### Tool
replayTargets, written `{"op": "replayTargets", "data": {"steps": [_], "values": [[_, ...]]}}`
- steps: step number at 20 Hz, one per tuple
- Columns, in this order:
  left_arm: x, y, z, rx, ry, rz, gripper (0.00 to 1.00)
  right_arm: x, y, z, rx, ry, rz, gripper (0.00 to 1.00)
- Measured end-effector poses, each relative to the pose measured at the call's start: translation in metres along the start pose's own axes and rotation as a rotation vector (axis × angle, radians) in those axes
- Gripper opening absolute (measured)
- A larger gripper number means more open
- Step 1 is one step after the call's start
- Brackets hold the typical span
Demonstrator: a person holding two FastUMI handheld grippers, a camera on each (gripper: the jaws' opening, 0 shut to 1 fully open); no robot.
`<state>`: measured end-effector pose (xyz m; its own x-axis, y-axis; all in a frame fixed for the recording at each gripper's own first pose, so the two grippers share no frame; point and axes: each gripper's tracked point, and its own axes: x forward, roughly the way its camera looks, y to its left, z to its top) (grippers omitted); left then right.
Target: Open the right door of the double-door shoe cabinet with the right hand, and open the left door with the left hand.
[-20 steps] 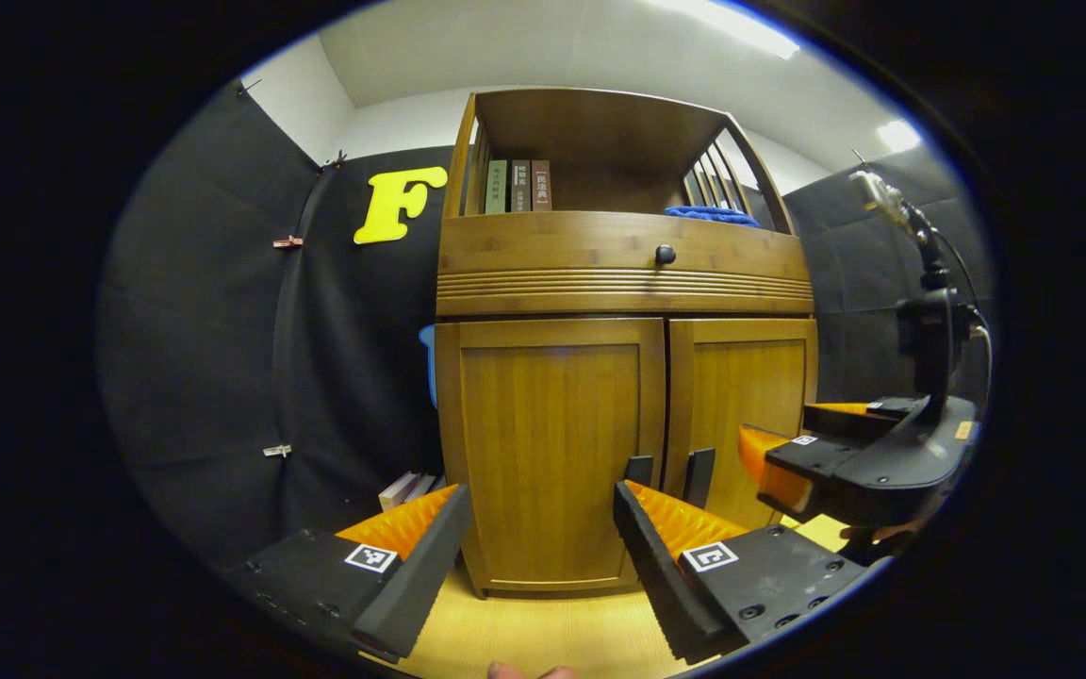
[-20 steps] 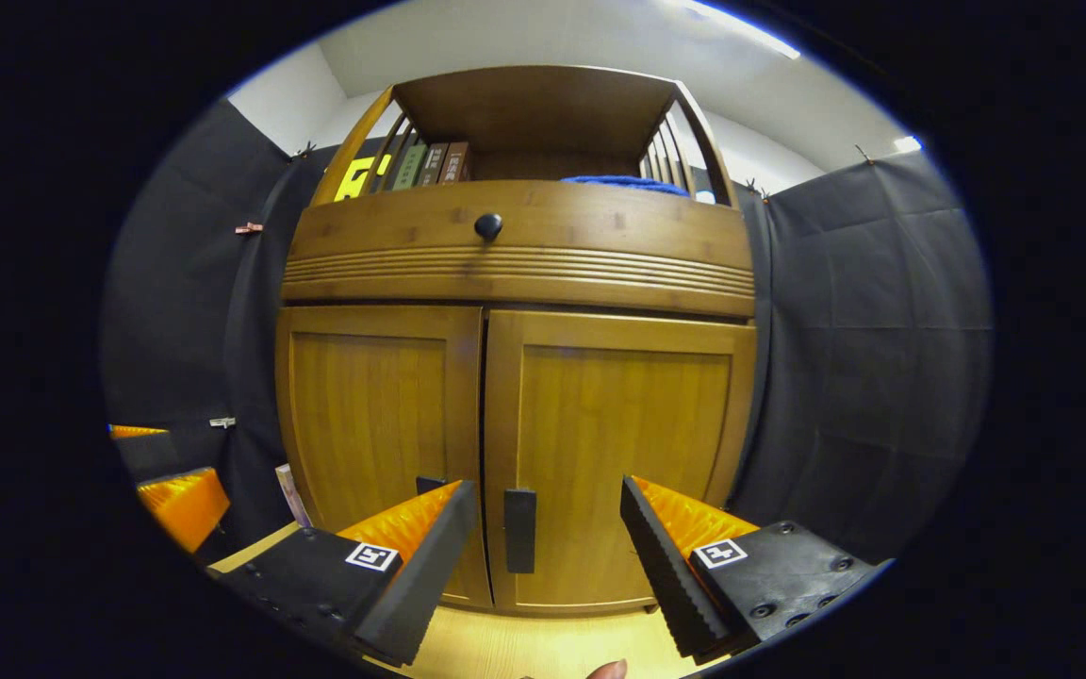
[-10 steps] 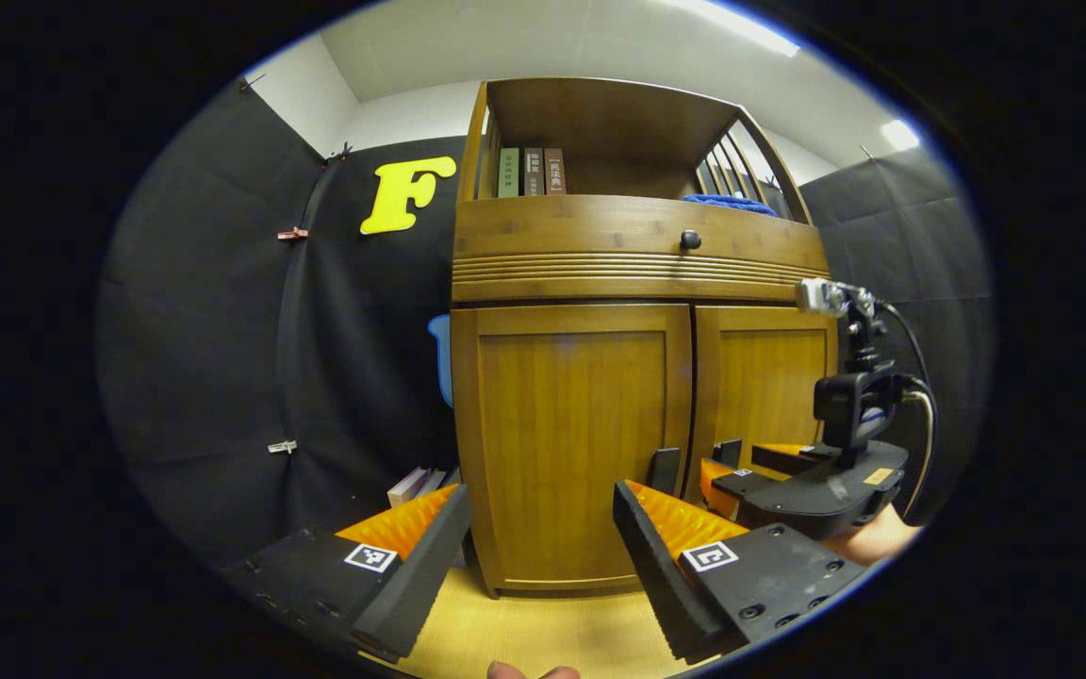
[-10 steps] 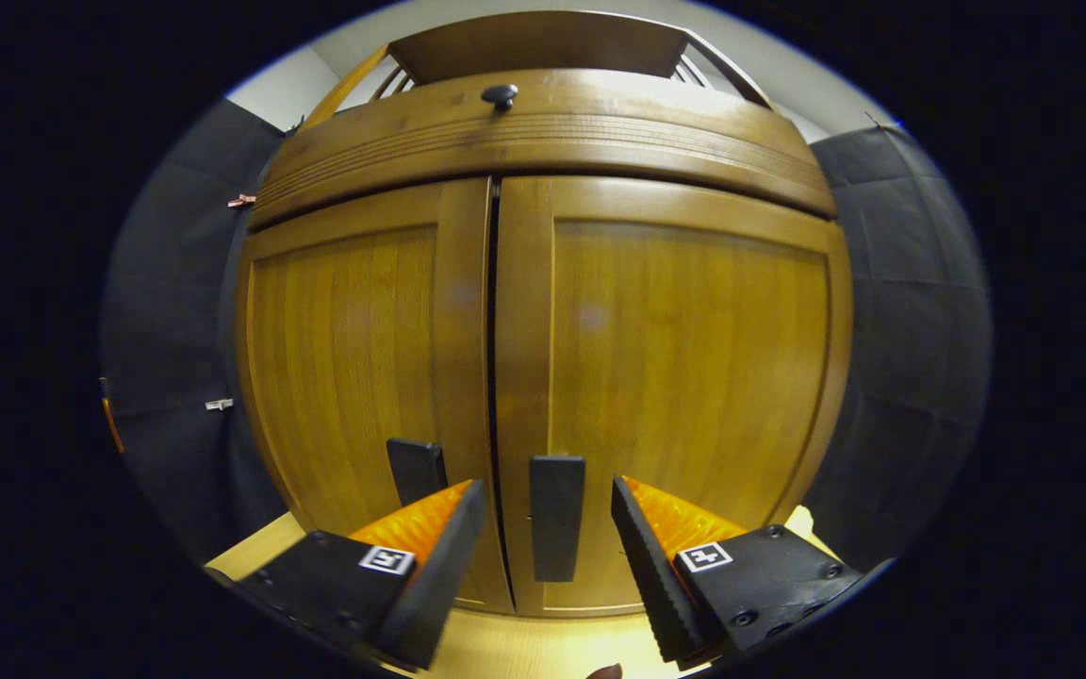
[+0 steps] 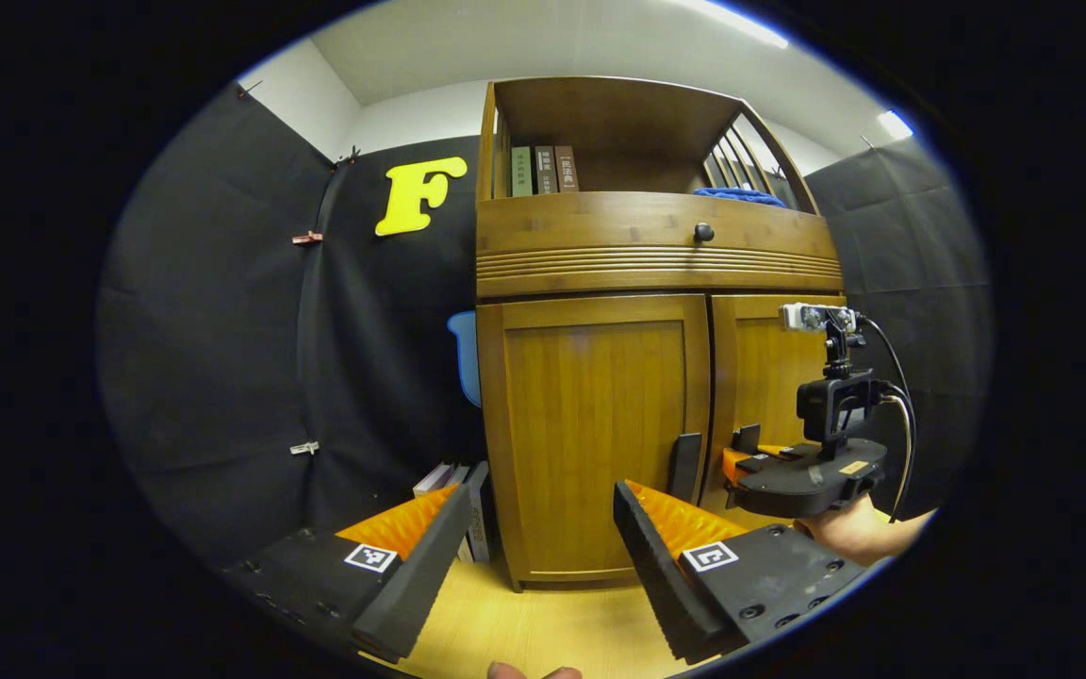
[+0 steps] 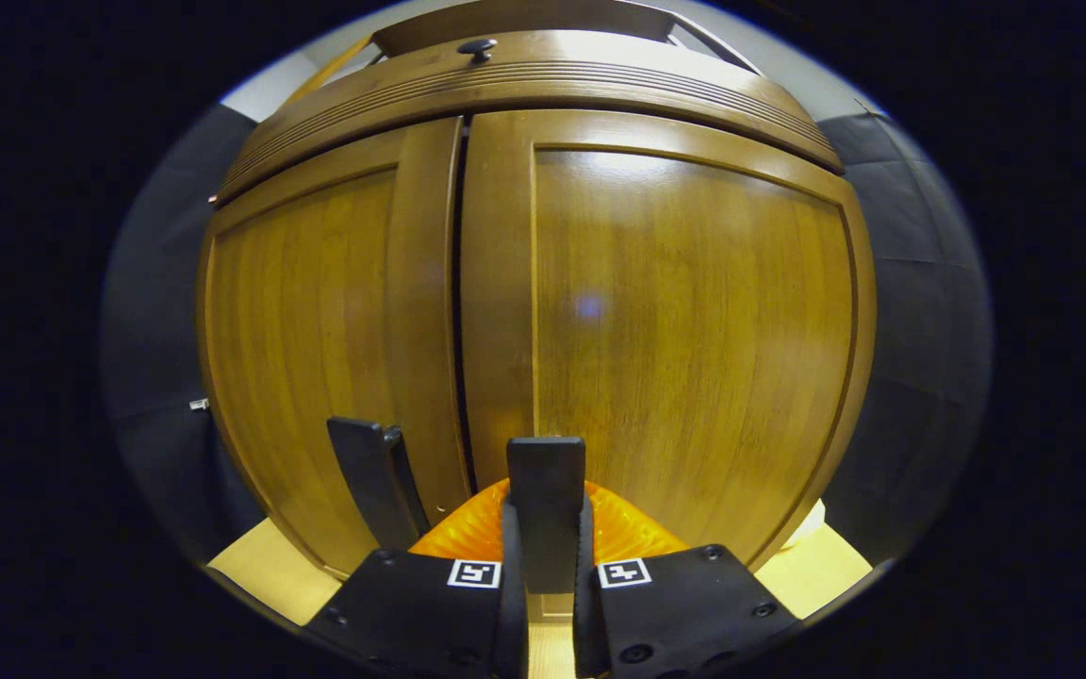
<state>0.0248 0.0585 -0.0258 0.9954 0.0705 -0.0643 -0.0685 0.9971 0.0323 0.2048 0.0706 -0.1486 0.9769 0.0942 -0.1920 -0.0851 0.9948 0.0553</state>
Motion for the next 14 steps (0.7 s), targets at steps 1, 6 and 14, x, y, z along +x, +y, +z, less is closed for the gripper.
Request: {"op": "replayTargets", "data": {"steps": [1, 6, 14], "values": [[-0.005, 0.001, 0.000, -0.003, -0.002, 0.004, 0.92, -0.004, 0.000, 0.002, 0.015, 0.003, 0.011, 0.22], [-0.023, 0.003, 0.001, -0.015, -0.004, 0.026, 0.94, -0.032, -0.001, 0.003, 0.033, 0.008, 0.065, 0.22], [-0.041, -0.012, -0.003, -0.028, 0.009, 0.012, 0.92, -0.110, -0.037, -0.002, 0.056, 0.005, 0.117, 0.22]]}}
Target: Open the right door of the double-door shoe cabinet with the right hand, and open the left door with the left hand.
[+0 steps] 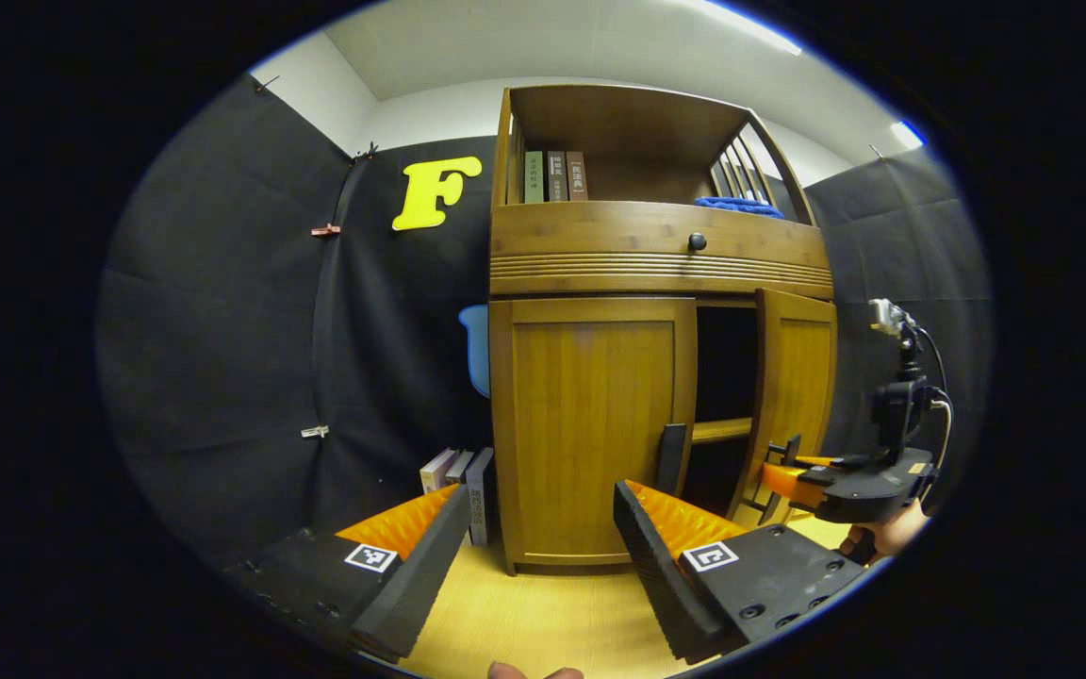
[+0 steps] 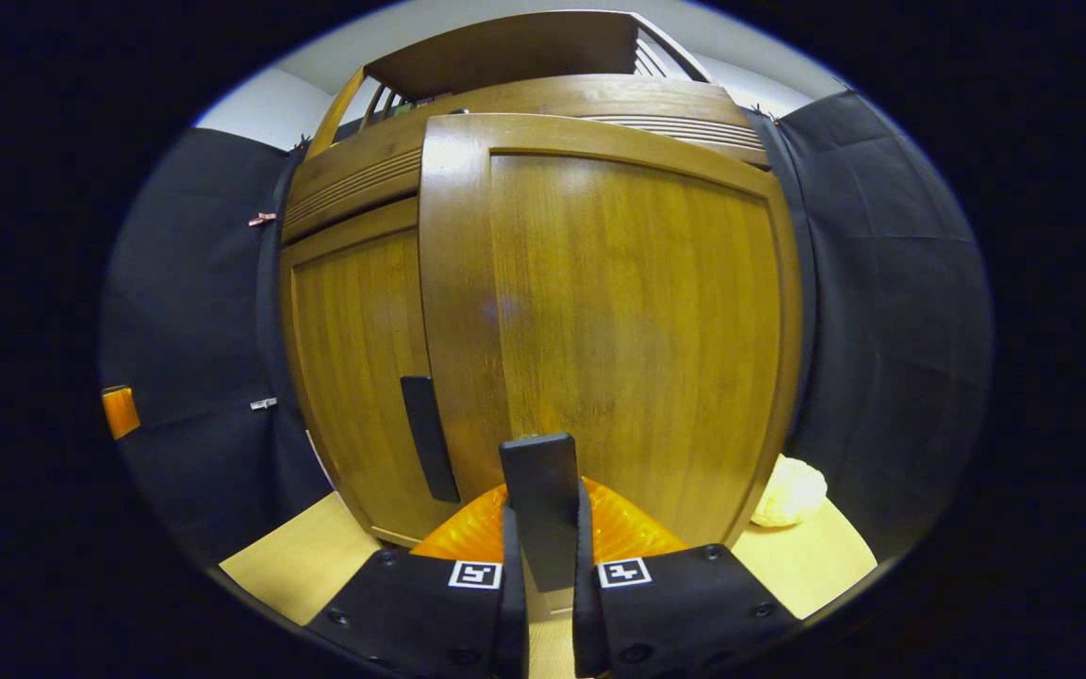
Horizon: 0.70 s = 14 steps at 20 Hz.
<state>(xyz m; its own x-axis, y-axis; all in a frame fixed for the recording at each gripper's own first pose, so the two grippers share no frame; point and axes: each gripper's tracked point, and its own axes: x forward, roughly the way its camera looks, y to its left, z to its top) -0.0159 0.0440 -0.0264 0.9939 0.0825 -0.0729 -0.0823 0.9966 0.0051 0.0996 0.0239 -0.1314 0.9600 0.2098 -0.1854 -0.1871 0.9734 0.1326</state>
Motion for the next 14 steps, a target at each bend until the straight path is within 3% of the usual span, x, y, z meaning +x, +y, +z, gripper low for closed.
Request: {"op": "replayTargets", "data": {"steps": [14], "values": [[-0.006, -0.045, 0.002, -0.011, -0.005, -0.089, 0.94, -0.090, -0.077, 0.004, 0.043, -0.009, -0.161, 0.21]]}}
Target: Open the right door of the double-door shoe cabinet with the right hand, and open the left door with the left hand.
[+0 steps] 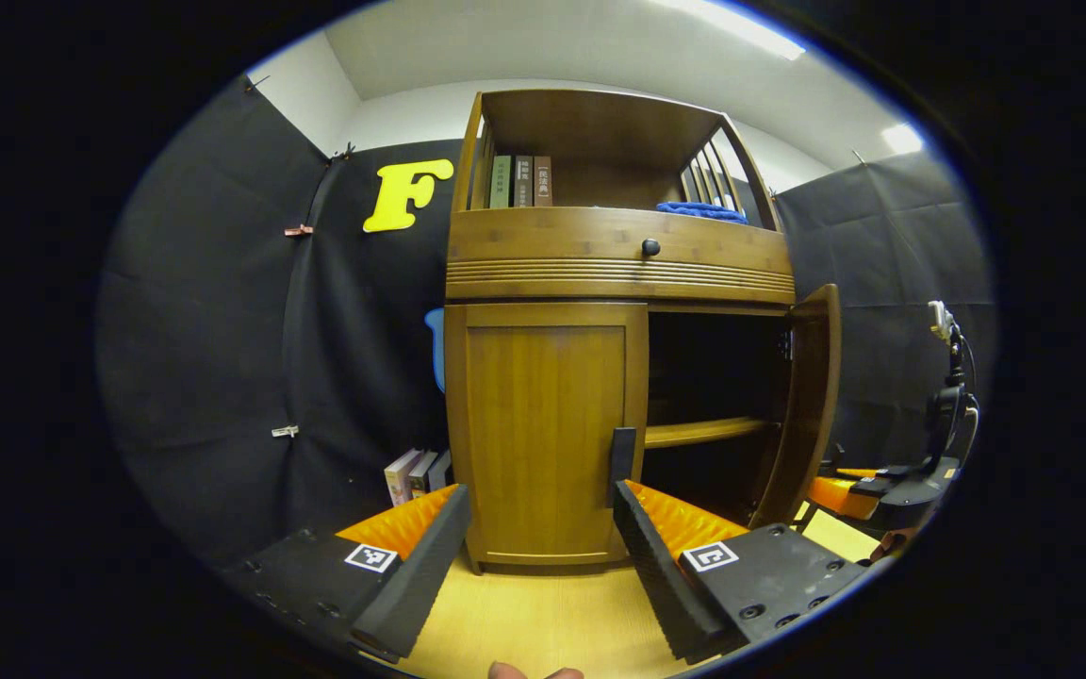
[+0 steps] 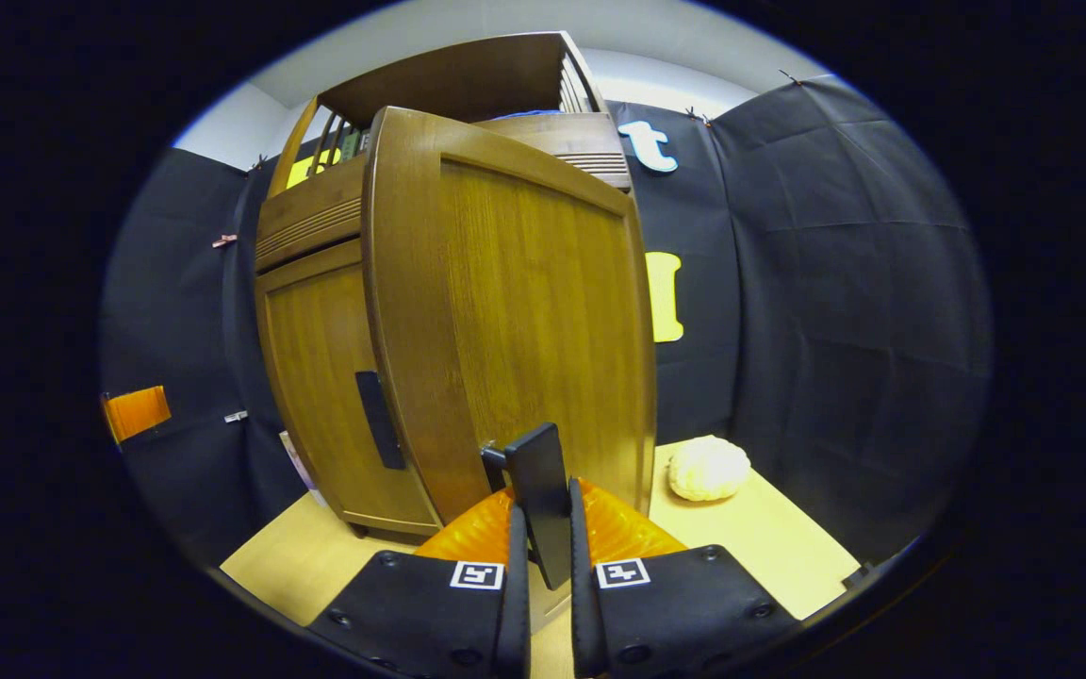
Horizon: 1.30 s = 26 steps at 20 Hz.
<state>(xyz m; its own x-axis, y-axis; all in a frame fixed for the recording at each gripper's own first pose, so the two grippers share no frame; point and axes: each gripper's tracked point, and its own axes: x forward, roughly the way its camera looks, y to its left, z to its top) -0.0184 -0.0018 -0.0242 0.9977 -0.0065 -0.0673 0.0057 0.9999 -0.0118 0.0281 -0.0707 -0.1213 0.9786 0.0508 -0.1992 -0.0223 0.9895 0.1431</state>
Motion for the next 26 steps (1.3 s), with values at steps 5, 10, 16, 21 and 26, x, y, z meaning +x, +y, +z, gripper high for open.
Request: {"op": "replayTargets", "data": {"steps": [5, 10, 16, 21, 26], "values": [[0.006, -0.022, -0.001, -0.022, 0.014, -0.019, 0.94, -0.015, -0.033, 0.005, 0.057, 0.017, -0.024, 0.20], [0.018, -0.039, 0.007, -0.007, 0.008, -0.011, 0.94, -0.025, -0.072, 0.014, 0.072, 0.007, -0.020, 0.18], [0.039, -0.065, 0.012, -0.006, 0.018, -0.013, 0.94, -0.034, -0.114, 0.027, -0.048, 0.010, 0.030, 0.15], [0.051, -0.082, 0.015, 0.000, 0.010, -0.023, 0.94, -0.035, -0.146, 0.034, -0.088, 0.008, 0.010, 0.15], [0.070, -0.096, 0.015, 0.002, 0.010, -0.035, 0.94, -0.037, -0.172, 0.045, -0.043, -0.016, -0.033, 0.15]]}}
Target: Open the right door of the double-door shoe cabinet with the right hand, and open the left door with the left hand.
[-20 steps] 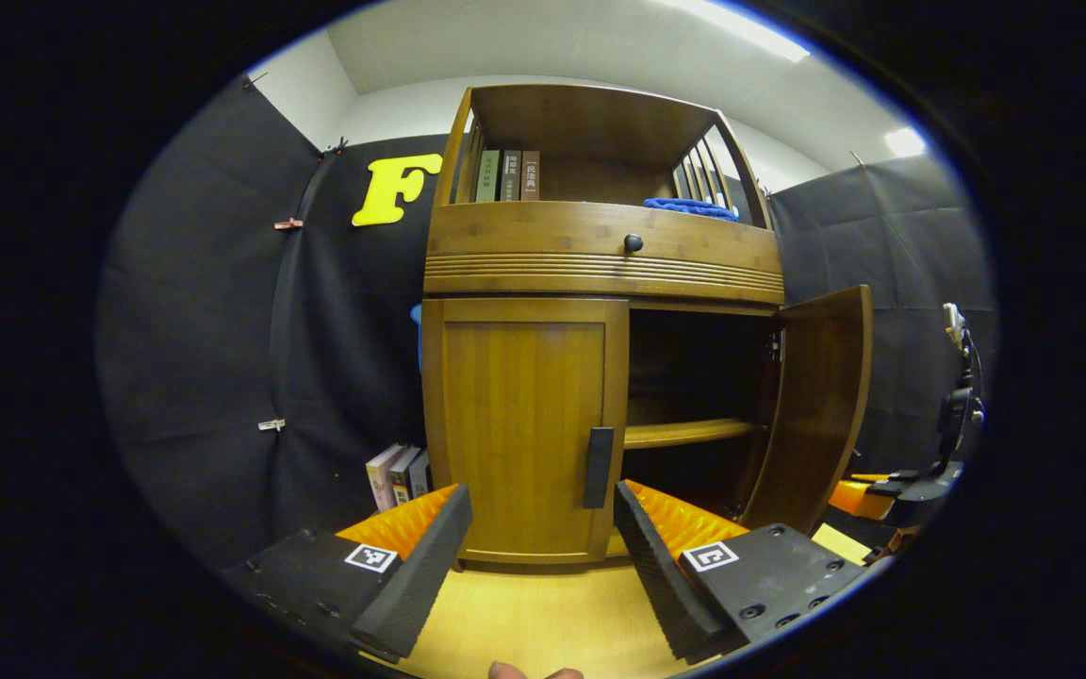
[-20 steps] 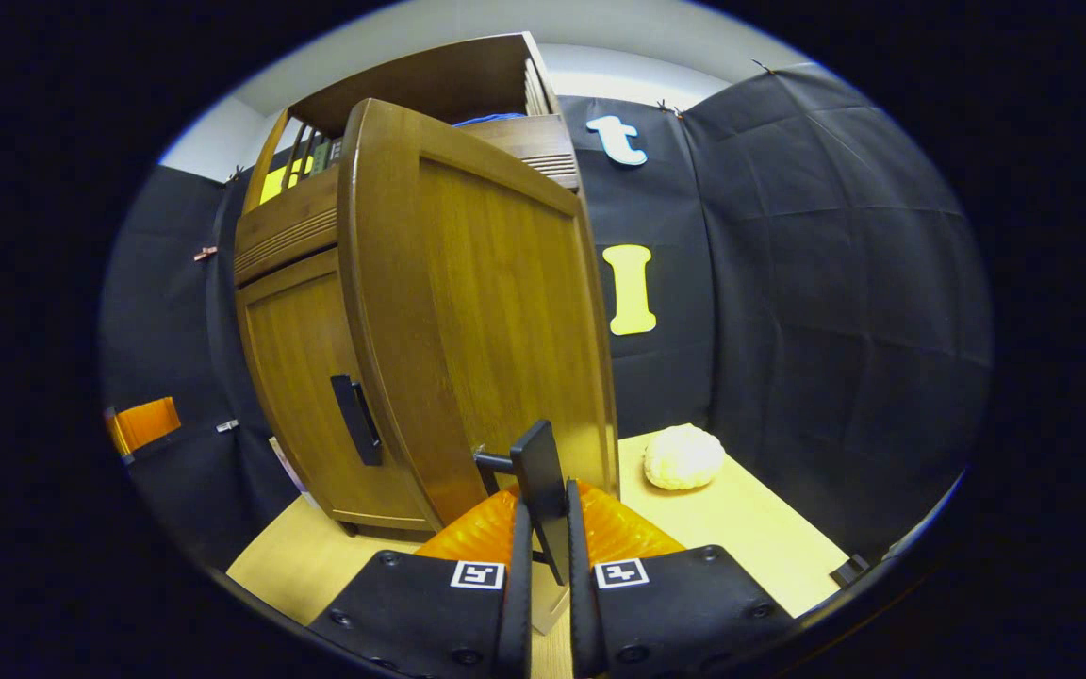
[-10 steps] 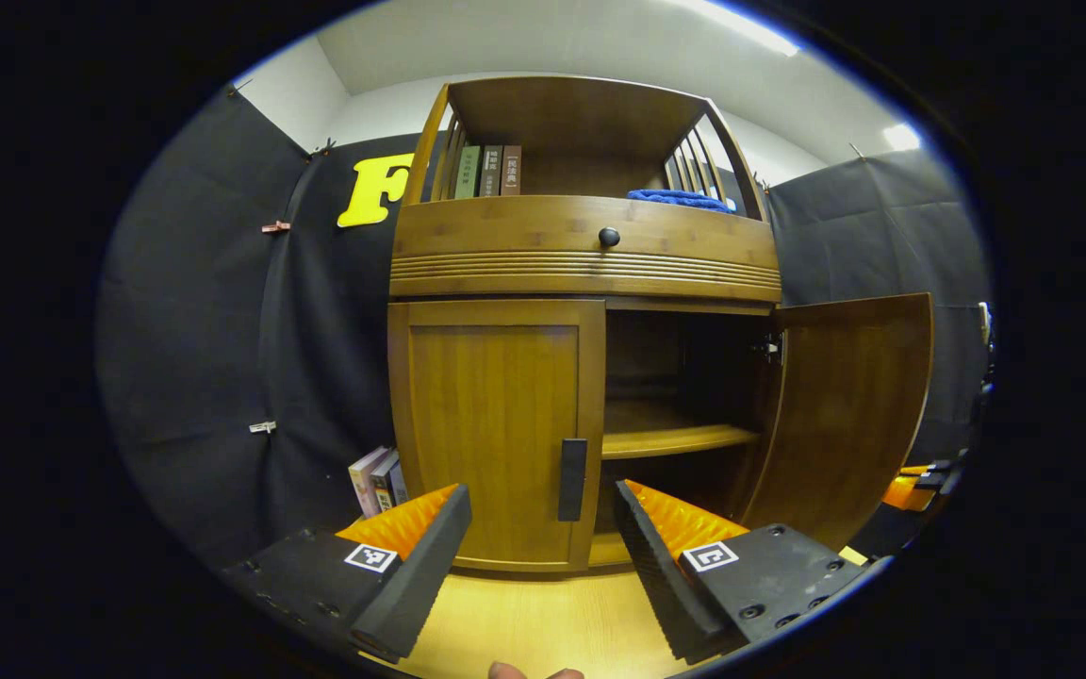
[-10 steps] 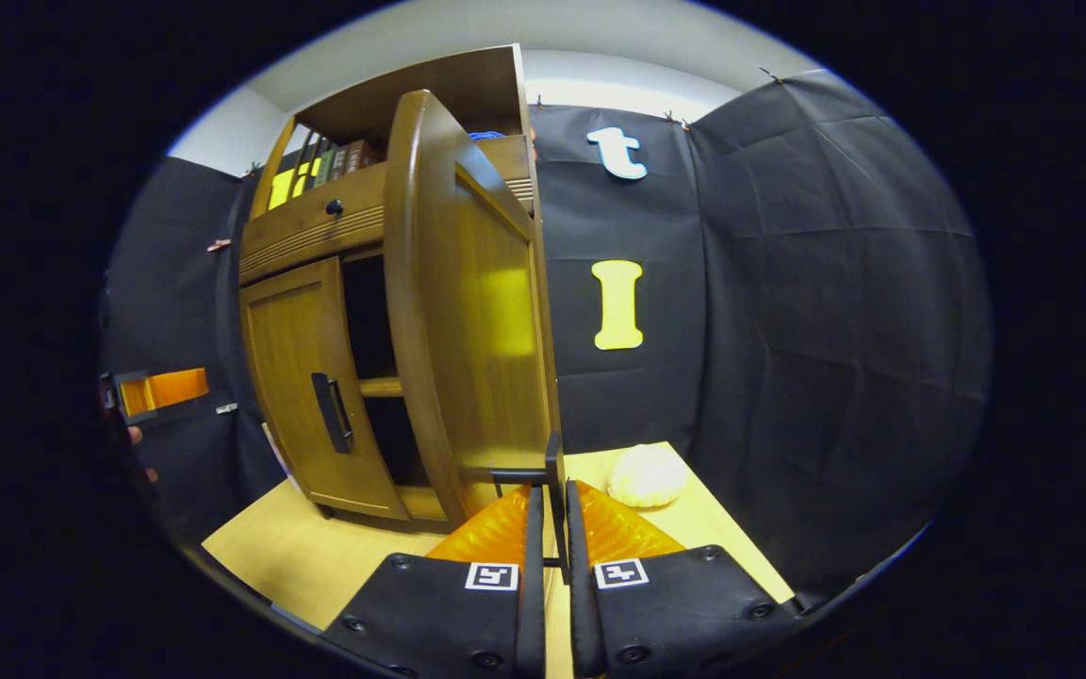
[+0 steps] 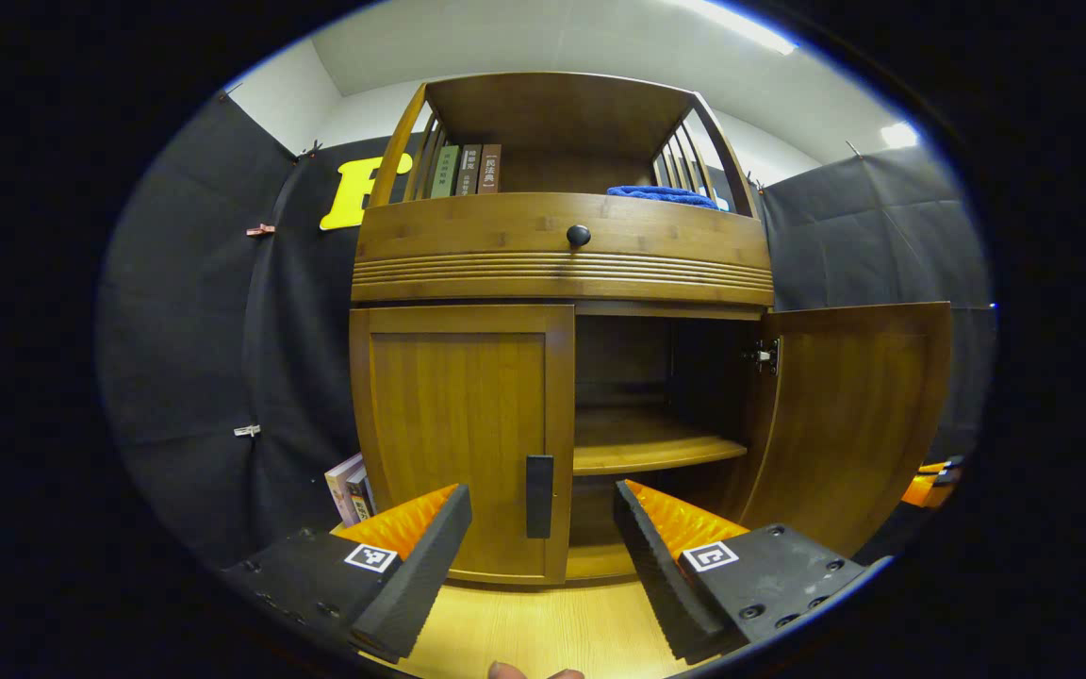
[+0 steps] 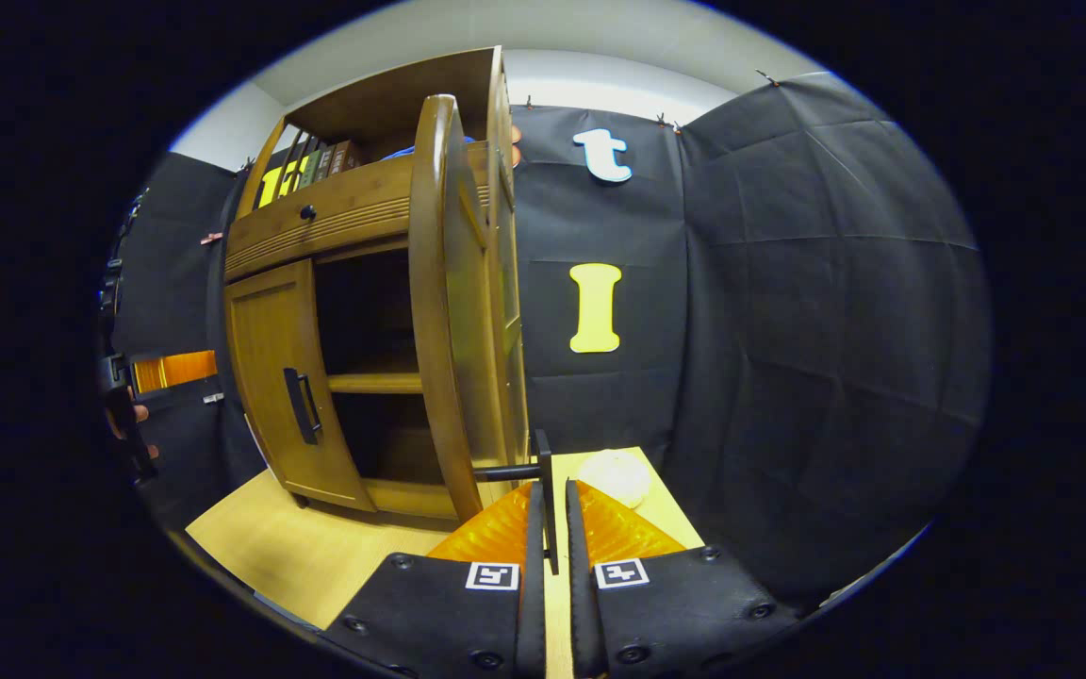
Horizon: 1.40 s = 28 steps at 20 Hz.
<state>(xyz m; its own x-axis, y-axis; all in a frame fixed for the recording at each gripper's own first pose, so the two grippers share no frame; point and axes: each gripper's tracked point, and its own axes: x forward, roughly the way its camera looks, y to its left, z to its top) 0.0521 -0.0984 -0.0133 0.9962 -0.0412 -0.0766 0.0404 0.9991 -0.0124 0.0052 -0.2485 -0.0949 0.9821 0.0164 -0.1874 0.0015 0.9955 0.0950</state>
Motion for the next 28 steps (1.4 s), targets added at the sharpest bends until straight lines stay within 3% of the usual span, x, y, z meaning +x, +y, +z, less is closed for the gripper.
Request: {"op": "replayTargets", "data": {"steps": [3, 4, 8, 13, 22, 24, 28], "values": [[0.015, -0.003, -0.002, 0.004, 0.000, -0.007, 0.92, -0.004, 0.000, 0.001, 0.010, -0.003, 0.000, 0.15], [0.020, -0.004, -0.002, 0.001, 0.000, -0.009, 0.92, 0.000, -0.005, 0.000, -0.006, -0.008, -0.026, 0.05], [0.042, -0.004, -0.005, -0.003, 0.009, -0.014, 0.94, -0.016, -0.005, 0.009, -0.024, -0.039, -0.067, 0.23], [0.073, -0.009, -0.028, 0.005, 0.059, -0.031, 0.94, -0.038, -0.031, 0.016, -0.020, -0.050, -0.158, 1.00], [0.137, 0.004, -0.056, 0.065, 0.095, 0.017, 0.92, -0.070, -0.047, 0.016, 0.011, -0.076, -0.229, 0.99], [0.150, 0.009, -0.062, 0.080, 0.104, 0.022, 0.88, -0.074, -0.051, 0.013, -0.016, -0.074, -0.245, 0.99], [0.169, 0.014, -0.080, 0.062, 0.155, 0.035, 0.67, -0.083, -0.054, 0.016, -0.046, -0.076, -0.258, 0.99]]}}
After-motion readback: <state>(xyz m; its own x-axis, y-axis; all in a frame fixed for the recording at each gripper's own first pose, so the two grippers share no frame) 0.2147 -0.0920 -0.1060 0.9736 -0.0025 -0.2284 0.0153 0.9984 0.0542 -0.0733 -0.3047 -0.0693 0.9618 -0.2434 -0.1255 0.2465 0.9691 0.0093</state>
